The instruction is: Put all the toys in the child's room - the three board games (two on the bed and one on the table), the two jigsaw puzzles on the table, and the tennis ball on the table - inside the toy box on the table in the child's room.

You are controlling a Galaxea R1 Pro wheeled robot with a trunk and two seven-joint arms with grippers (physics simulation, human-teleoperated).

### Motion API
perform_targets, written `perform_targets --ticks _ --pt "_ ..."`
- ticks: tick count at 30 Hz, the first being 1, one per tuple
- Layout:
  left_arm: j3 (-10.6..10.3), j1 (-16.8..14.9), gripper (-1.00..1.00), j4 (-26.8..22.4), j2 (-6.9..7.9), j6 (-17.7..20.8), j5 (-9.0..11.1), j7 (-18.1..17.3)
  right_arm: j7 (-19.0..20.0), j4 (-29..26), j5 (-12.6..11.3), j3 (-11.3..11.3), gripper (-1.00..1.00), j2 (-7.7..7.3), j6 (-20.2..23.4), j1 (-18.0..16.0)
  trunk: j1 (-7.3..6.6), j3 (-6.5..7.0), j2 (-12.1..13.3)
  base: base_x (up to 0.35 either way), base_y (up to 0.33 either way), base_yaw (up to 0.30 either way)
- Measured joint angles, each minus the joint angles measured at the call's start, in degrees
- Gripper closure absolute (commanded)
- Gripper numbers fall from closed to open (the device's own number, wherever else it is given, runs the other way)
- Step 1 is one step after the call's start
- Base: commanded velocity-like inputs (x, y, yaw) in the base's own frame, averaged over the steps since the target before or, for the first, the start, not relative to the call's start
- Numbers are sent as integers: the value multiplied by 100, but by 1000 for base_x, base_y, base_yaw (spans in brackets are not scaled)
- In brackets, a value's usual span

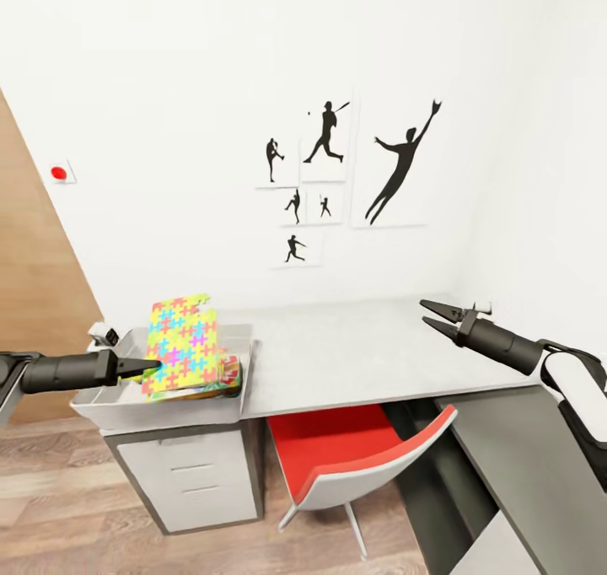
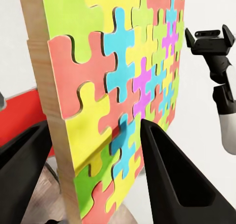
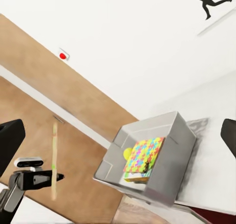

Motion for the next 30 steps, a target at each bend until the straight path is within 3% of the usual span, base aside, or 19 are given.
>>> perform_targets --ticks 6,23,30 --pt "8 -1 100 48 149 0 12 0 -6 -14 4 0 -100 67 -3 0 -132 139 242 -1 0 136" --pt "39 6 100 63 268 0 38 -1 -107 -51 -9 -22 -100 93 32 -27 -133 144 244 0 0 6" --pt "185 1 100 -5 598 0 102 -1 -222 -239 -56 -26 -100 96 55 -109 -133 144 244 0 72 0"
